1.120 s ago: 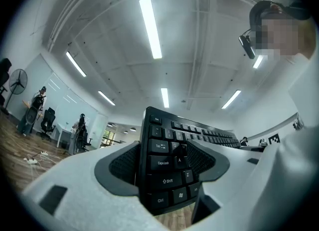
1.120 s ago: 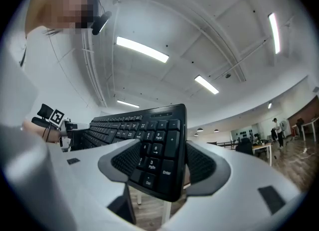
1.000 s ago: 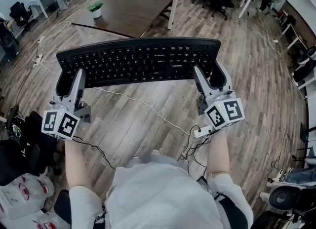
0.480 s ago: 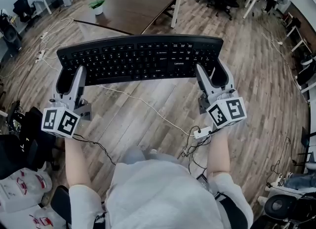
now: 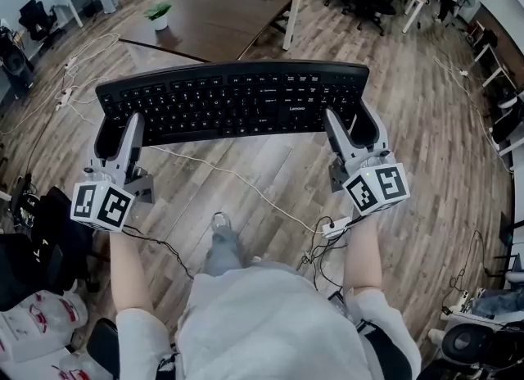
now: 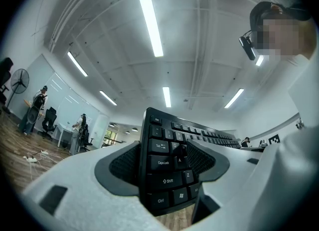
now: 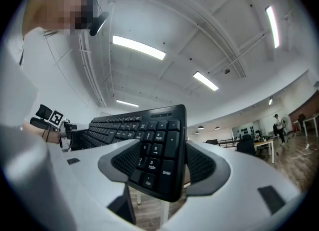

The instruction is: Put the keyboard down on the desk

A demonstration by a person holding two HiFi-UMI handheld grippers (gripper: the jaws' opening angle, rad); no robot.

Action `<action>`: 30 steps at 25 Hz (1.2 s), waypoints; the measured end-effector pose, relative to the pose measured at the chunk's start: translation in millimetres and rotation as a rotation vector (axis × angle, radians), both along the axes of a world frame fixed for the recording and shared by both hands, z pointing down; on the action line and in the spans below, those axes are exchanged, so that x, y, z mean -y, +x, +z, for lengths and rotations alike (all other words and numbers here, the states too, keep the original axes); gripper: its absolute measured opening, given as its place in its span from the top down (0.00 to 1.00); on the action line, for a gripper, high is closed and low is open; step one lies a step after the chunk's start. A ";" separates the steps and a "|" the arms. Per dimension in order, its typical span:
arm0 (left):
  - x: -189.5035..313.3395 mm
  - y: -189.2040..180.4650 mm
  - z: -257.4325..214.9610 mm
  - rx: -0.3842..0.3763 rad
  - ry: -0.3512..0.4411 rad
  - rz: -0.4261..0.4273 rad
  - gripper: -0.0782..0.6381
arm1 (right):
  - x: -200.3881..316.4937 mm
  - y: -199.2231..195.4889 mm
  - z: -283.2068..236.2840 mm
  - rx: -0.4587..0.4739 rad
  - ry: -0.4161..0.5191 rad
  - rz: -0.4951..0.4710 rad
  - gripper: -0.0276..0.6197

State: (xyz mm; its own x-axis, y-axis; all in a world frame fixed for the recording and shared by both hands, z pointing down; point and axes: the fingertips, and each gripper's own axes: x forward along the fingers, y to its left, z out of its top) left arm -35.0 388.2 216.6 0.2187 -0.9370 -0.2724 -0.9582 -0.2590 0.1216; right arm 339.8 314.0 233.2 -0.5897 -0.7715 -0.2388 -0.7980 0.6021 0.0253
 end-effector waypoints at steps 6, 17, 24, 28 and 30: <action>52.6 -30.0 -0.8 -0.012 -0.004 0.012 0.51 | 48.9 -28.3 -2.6 -0.002 -0.011 0.013 0.57; 110.2 -61.0 4.3 -0.003 0.018 0.041 0.51 | 96.9 -58.2 4.2 0.002 0.011 0.037 0.57; 190.3 -116.0 -0.6 -0.003 0.008 0.060 0.51 | 171.3 -112.2 -0.4 0.004 0.005 0.053 0.57; 224.5 -146.4 2.0 -0.013 0.001 0.062 0.51 | 203.5 -141.9 0.2 -0.003 0.000 0.058 0.57; 235.5 -152.8 5.9 -0.022 -0.004 0.062 0.51 | 214.3 -148.0 0.5 -0.011 -0.006 0.058 0.57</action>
